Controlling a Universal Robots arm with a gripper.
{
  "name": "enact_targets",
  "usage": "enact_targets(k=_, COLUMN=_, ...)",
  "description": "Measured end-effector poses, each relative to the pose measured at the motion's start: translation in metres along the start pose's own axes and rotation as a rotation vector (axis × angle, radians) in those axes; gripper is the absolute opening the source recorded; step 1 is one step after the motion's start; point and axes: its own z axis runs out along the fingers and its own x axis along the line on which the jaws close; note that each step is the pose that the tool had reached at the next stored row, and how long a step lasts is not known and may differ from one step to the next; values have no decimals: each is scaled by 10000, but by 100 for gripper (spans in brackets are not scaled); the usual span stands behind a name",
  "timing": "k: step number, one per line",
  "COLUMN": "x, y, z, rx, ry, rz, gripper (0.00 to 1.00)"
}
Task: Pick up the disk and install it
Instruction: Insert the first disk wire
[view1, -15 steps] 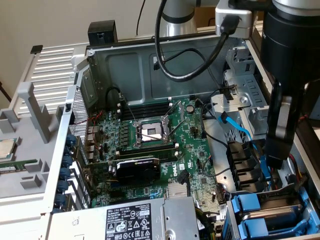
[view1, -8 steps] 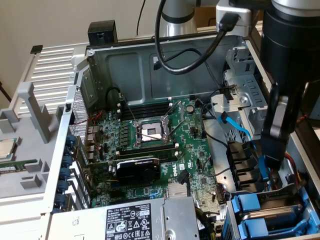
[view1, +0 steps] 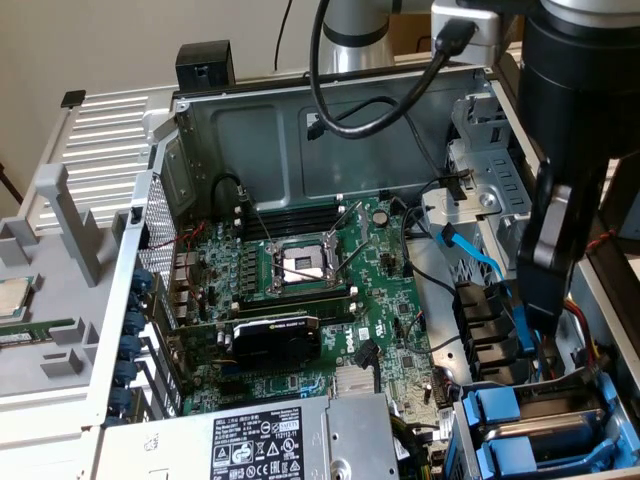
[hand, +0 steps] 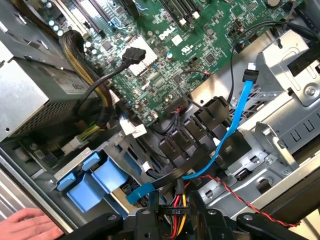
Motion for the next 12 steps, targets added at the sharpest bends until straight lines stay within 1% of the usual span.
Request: enact_targets(k=12, x=-36, y=-12, z=23, rx=3, ry=46, rz=349, gripper=35)
